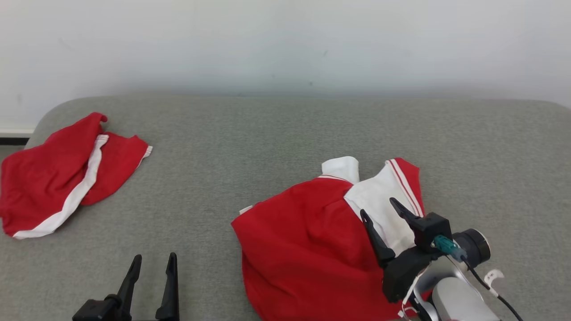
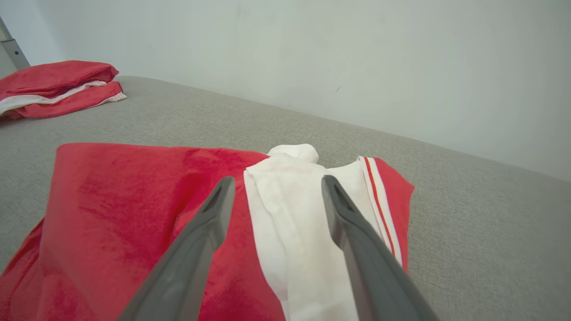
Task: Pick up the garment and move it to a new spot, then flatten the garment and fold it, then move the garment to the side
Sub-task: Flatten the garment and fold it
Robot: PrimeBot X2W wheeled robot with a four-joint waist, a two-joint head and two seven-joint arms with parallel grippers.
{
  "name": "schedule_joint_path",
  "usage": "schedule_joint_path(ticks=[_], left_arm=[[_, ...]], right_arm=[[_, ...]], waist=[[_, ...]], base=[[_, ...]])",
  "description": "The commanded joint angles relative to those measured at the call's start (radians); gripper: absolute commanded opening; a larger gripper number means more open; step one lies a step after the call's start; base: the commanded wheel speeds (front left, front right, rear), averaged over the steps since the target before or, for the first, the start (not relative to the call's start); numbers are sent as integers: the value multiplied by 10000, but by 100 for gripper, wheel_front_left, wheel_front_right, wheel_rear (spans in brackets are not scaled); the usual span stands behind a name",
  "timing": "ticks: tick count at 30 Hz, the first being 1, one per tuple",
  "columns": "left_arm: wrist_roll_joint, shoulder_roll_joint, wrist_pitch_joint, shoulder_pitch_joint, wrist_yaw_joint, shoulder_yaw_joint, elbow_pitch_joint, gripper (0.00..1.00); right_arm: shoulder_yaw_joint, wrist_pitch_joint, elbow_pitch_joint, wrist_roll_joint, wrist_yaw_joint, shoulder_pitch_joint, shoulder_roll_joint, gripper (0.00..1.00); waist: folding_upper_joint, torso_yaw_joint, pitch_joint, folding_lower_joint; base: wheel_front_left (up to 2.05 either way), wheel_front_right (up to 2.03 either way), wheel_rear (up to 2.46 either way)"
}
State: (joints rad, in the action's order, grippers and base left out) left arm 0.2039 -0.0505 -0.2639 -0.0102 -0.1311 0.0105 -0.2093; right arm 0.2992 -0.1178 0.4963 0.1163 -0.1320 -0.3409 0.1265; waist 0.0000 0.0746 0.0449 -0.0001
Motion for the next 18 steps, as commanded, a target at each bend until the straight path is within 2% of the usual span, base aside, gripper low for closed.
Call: schedule_joint_path(ticks=[1, 8, 9, 10, 11, 18], left_arm=[[26, 0, -8, 12, 15, -64, -5, 100], [64, 1, -8, -159, 15, -78, -87, 100], [74, 1, -8, -179, 15, -76, -99, 100], [76, 1, -8, -193, 15, -67, -111, 100], [81, 0, -8, -201, 15, -48, -118, 100], [37, -10, -8, -135, 15, 77, -82, 100]], right_arm=[[-12, -29, 431, -76, 26, -346, -1, 100], [-93, 23, 2644, -294, 26, -1330, -29, 100], [-92, -2, 2892, -337, 26, -1437, -33, 45], [-107, -127, 3086, -332, 26, -1550, -53, 8], [-124, -238, 3264, -316, 26, -1643, -77, 0], [-528, -1258, 3445, 240, 26, -1988, -75, 0]], waist=[[0, 407, 91, 1], [0, 892, 346, 1], [0, 915, 371, 1], [0, 923, 385, 1], [0, 919, 399, 1], [0, 411, 337, 1]], base=[[0, 0, 0], [0, 0, 0], [0, 0, 0], [0, 0, 0], [0, 0, 0], [0, 0, 0]])
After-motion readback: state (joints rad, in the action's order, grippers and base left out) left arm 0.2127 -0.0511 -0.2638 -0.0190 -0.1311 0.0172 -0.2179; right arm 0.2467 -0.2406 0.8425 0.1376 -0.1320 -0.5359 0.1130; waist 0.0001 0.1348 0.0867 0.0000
